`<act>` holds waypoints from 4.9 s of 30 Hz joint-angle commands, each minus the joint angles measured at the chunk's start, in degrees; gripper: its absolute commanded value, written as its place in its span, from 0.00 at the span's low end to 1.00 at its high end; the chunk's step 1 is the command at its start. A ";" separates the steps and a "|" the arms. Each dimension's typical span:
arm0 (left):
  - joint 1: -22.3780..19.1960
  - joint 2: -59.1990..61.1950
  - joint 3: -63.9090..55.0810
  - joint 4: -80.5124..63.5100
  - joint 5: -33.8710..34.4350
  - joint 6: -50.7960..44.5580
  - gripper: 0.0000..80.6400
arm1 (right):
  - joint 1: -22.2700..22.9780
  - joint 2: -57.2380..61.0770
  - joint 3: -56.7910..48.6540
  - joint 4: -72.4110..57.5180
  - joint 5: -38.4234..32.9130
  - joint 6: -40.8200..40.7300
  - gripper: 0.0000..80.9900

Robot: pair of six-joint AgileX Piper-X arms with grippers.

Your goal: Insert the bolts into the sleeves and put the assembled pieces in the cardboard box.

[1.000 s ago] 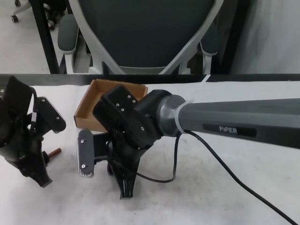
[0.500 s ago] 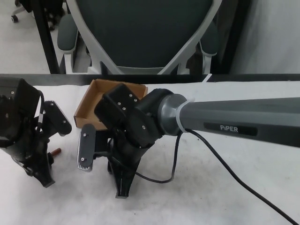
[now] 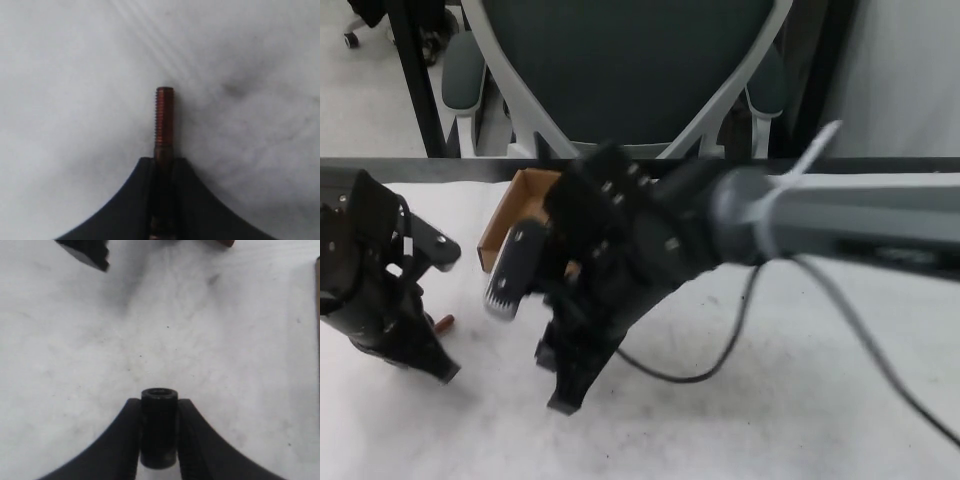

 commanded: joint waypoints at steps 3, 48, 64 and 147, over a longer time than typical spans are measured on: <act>-0.25 1.83 0.44 7.95 10.14 -12.16 0.01 | 0.26 -8.72 5.62 -0.02 -1.22 4.17 0.00; -0.49 -17.89 0.74 4.28 42.69 -77.05 0.84 | 4.38 -37.58 20.82 13.11 -6.76 17.11 0.00; -9.36 -17.89 0.43 4.29 28.27 -22.59 0.84 | 4.34 -37.58 20.82 16.33 -6.76 19.56 0.00; -21.15 13.35 -17.48 13.86 10.70 32.57 0.31 | 4.34 -70.55 63.59 -28.04 -7.63 32.35 0.00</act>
